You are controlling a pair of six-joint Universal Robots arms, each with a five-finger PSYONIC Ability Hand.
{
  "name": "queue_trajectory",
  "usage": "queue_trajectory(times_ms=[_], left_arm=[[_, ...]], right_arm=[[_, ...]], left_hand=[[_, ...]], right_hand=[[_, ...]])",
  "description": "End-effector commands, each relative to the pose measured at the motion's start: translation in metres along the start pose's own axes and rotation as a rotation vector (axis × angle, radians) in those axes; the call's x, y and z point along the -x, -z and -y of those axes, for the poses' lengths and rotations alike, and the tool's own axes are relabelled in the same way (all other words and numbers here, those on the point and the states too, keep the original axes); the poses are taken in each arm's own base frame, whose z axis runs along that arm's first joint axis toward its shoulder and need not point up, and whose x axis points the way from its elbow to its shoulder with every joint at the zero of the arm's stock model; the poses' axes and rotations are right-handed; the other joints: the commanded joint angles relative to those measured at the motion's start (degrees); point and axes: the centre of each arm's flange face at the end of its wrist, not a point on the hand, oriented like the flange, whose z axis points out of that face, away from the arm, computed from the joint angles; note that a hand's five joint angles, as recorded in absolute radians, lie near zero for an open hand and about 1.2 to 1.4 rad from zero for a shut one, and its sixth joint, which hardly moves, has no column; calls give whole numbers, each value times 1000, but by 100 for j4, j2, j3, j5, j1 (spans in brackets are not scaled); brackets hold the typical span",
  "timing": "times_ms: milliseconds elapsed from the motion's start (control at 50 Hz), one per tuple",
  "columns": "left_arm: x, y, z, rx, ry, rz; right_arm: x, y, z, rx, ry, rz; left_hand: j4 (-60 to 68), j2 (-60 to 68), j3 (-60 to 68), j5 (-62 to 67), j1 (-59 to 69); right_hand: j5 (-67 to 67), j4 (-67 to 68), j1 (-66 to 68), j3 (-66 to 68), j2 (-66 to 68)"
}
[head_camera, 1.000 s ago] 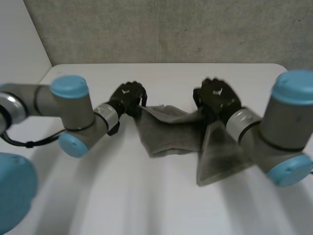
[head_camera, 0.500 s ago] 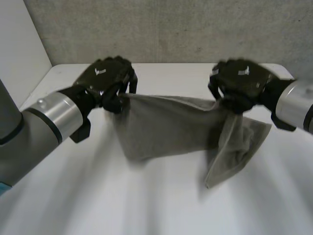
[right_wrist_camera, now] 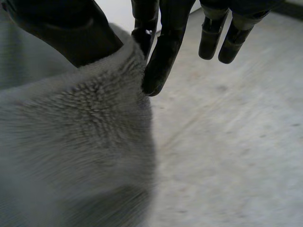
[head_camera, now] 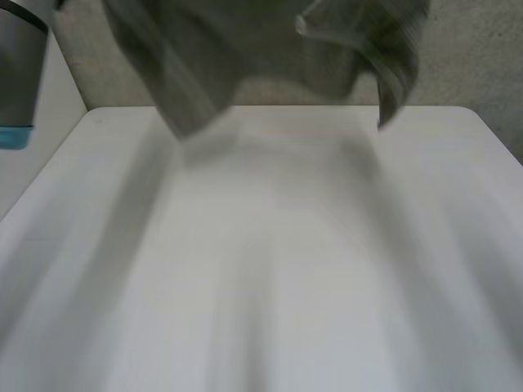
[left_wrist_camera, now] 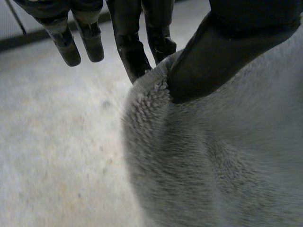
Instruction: Fold the towel.
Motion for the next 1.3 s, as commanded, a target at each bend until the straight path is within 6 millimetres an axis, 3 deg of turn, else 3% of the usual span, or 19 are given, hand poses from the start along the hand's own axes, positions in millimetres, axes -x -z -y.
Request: queue_trajectory(times_ms=[20,40,80,100,140,160,200,240,260,300,400,480,500,540,720,980,1120,1240,1300], left_arm=[[-18,53,-29,143,20,-121],[-18,53,-29,144,20,-121],[-23,91,-63,293,38,-147],[-23,91,-63,293,38,-147],[-24,131,-94,441,34,-147],[-24,131,-94,441,34,-147],[-28,152,-110,519,33,-157],[-37,193,-139,669,13,-188],[-37,193,-140,670,13,-189],[-46,224,-161,786,-9,-230],[-61,254,-182,898,-27,-297],[-66,256,-182,916,-29,-317],[-67,254,-181,913,-27,-321],[-69,251,-179,904,-21,-324],[-75,246,-174,891,-40,-309],[-61,227,-151,846,-62,-228],[-30,210,-144,818,-48,-71],[-19,205,-142,804,-24,-23],[-19,205,-141,805,-10,-17]], right_arm=[[34,62,-54,247,-119,182],[41,76,-69,301,-123,207],[48,90,-84,355,-124,221],[48,90,-84,356,-124,221],[66,118,-105,445,-106,265],[66,118,-105,446,-106,265],[83,144,-127,526,-68,319],[90,156,-141,571,-55,348],[90,157,-141,572,-54,349],[104,178,-161,644,-39,404],[117,195,-175,714,-54,433],[118,200,-182,755,-67,415],[117,201,-184,780,-76,390],[114,202,-187,833,-125,311],[105,208,-193,940,-339,82],[112,228,-197,1018,-583,-51],[104,238,-203,1057,-566,-99],[98,245,-207,1076,-562,-120],[96,245,-209,1060,-544,-118]], left_hand=[[-300,318,-252,395,759],[-300,318,-252,395,759],[-300,318,-252,395,759],[-300,318,-252,395,759],[-300,318,-252,395,759],[-300,318,-252,395,759],[-300,318,-252,395,759],[-300,318,-252,395,759],[-300,318,-252,395,759],[-300,318,-252,395,759],[-300,318,-252,395,759],[-300,318,-252,395,759],[-300,318,-252,395,759],[-300,318,-252,395,759],[-300,318,-252,395,759],[-300,318,-252,395,759],[-300,318,-252,395,759],[-300,318,-252,395,759],[-300,318,-252,395,759]], right_hand=[[298,-37,455,-36,394],[298,-37,455,-36,394],[298,-37,455,-36,394],[298,-37,455,-36,394],[298,-37,455,-36,394],[298,-37,455,-36,394],[298,-37,455,-36,394],[298,-37,455,-36,394],[298,-37,455,-36,394],[298,-37,455,-36,394],[298,-37,455,-36,394],[298,-37,455,-36,394],[-63,-37,94,-36,34],[-2947,-37,-2790,-36,-2851],[-4877,-37,-4719,-36,-4780],[-4878,-37,-4720,-36,-4781],[-4642,-37,-4485,-36,-4545],[-3565,-37,-3408,-36,-3469],[-2085,-37,-1928,-36,-1989]])
